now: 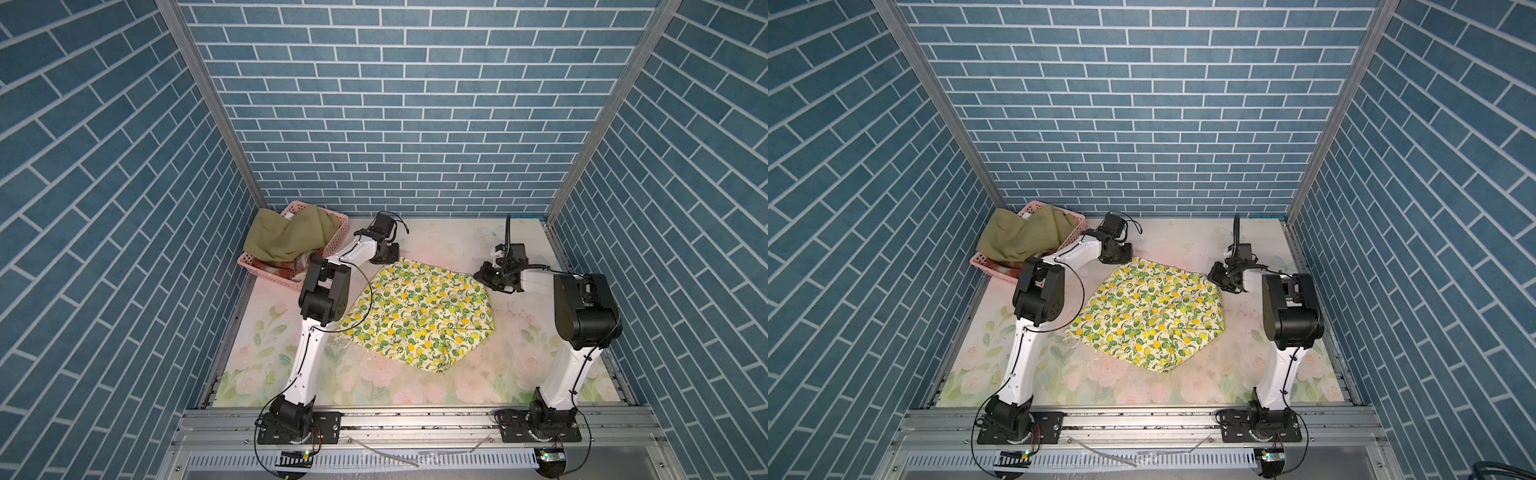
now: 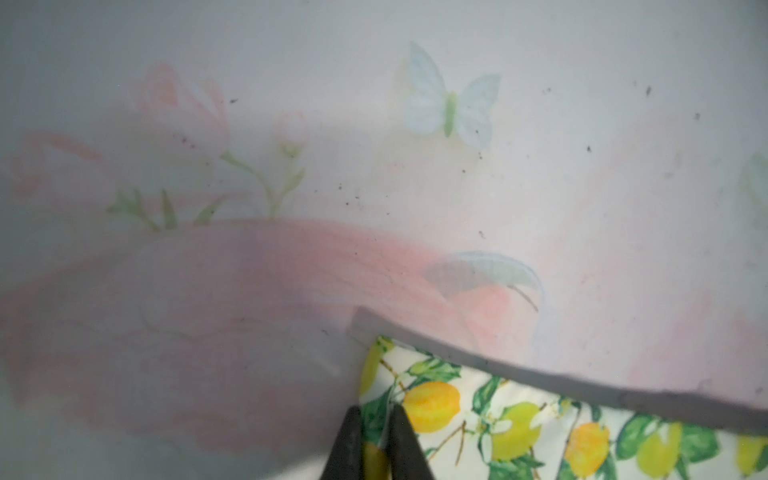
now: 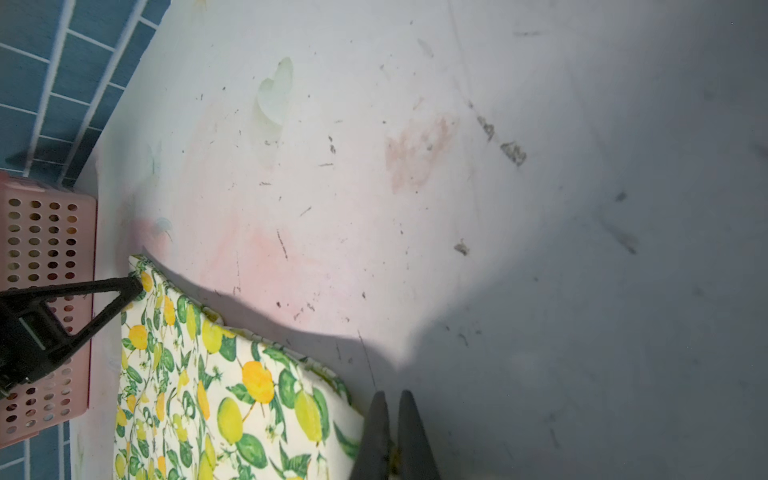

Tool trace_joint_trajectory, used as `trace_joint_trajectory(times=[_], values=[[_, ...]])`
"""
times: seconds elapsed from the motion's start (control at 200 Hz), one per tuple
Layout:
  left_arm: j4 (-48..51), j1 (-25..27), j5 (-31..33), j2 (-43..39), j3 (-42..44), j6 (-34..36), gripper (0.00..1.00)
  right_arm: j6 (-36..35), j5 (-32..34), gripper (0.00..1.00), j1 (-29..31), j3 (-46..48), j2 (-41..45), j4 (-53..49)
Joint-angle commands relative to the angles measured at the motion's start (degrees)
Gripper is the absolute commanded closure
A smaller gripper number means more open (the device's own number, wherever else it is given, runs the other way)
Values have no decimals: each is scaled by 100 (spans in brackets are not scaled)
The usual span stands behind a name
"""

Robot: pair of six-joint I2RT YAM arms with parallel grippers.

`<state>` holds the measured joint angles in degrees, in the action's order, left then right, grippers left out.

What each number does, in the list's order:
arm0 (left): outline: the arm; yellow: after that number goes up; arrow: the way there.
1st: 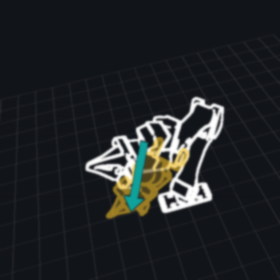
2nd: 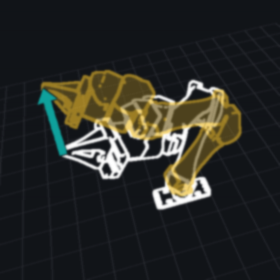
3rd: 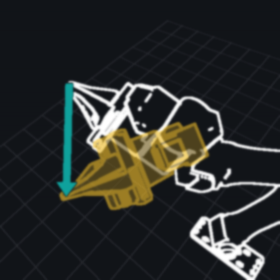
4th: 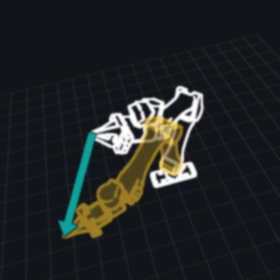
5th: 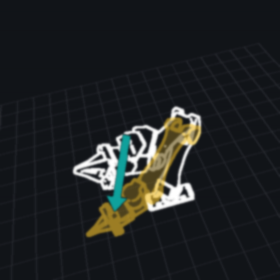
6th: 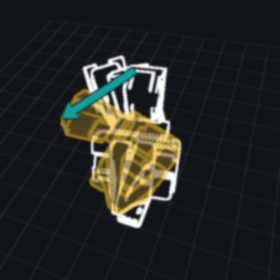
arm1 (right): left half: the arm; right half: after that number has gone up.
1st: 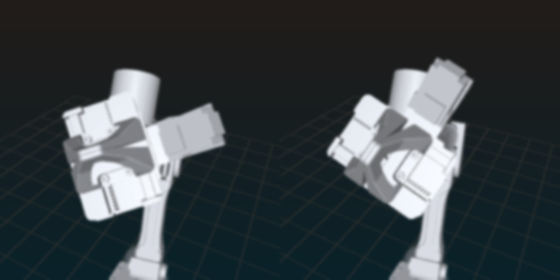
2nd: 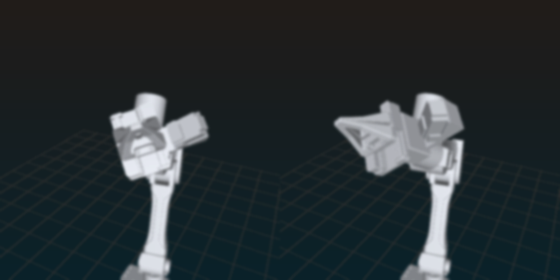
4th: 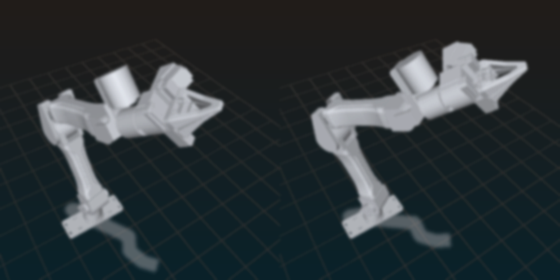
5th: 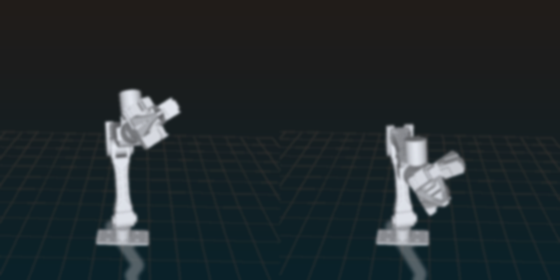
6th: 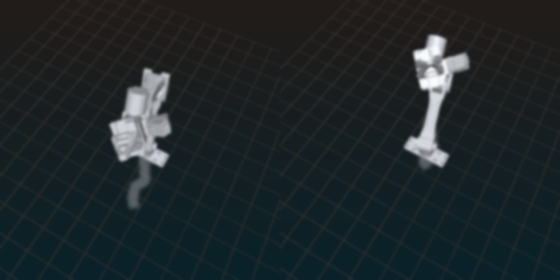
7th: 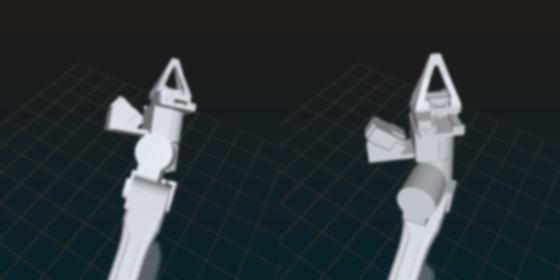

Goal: Fold and stack the skirts

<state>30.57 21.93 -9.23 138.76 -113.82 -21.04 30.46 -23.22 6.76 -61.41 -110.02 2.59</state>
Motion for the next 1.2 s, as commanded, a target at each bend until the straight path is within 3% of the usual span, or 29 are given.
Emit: trace_joint_trajectory(times=[0.0,0.225,0.58,0.76,0.87,1.01,1.105,1.15,1.195], values=[[39,-45,-153,254,-181,33,100,-265,154,100,28,-108,295,92],[-167,-89,-278,20,-515,198,100,-482,238,100,15,-711,402,-190],[190,-229,-396,-304,-2631,560,100,-1212,223,100,-38,-3341,463,-821],[-51,-277,-468,-1063,-2756,864,100,-1857,138,100,-35,-4074,1066,-846],[-859,-269,-624,-2081,-1503,955,100,-2248,12,100,-1,-3755,1797,-549],[-2695,-229,-683,-3693,1218,902,100,-2675,-69,100,151,-2534,2883,-75],[-4021,-208,-713,-4551,3248,753,99,-2878,-84,100,374,-1148,3755,269],[-4880,-194,-712,-4912,4296,604,88,-2932,-122,96,520,-359,4198,552],[-5729,-162,-675,-5183,5267,515,61,-2966,-88,81,717,435,4634,749]])
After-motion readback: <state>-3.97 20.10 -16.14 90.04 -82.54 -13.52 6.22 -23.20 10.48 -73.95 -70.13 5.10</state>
